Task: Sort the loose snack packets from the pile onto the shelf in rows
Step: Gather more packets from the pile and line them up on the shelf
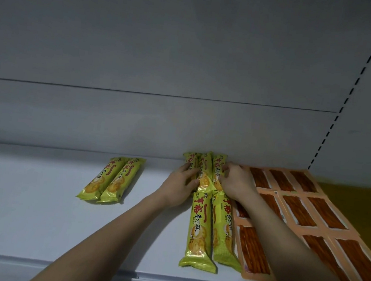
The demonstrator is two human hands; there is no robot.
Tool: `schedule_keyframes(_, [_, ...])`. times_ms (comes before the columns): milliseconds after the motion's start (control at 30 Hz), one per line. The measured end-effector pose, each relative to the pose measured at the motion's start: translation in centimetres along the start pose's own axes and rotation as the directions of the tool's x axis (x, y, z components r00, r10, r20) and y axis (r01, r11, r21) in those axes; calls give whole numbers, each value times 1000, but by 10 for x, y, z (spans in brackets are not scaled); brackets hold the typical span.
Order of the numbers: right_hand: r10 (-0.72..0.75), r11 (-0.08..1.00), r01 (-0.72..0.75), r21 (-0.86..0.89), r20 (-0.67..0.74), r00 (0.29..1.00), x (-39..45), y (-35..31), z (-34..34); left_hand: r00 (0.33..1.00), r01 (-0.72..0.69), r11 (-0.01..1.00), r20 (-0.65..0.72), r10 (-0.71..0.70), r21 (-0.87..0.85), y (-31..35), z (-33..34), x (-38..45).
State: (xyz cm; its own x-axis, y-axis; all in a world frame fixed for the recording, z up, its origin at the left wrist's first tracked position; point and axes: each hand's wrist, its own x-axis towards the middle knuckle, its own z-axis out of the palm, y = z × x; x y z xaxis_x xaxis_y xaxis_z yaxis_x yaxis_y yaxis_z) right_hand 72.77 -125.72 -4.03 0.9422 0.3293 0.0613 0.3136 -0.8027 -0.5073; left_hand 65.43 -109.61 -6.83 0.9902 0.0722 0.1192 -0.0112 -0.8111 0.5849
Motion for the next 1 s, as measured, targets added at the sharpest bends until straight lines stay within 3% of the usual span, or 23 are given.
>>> schedule_keyframes(233, [-95,995,92,-30,-126,987,-26,-3,-12,991,-13,1000,-135,15,15,5,-5,-12])
schedule_keyframes(300, [-120,993,119,-11,-92,988,-34,-1,-21,983,-108,993,-158,98,-54,12,-10,-22])
schedule_keyframes(400, [-163,986,163,-22,2,987,-49,1,-31,978,-199,975,-90,190,-103,19,-14,-43])
schedule_keyframes(533, [-183,979,195,-59,158,970,-66,2,-33,983,-185,981,-9,184,-66,22,-9,-60])
schedule_keyframes(667, [-181,976,202,-78,217,959,-73,5,-28,989,-147,984,-18,146,-101,26,3,-67])
schedule_keyframes(900, [-165,965,203,-163,223,961,-78,5,-28,990,-119,988,-87,111,-97,31,15,-73])
schedule_keyframes(1000, [-171,957,185,-221,81,982,-81,-4,-29,983,-131,985,-146,113,-117,26,3,-79])
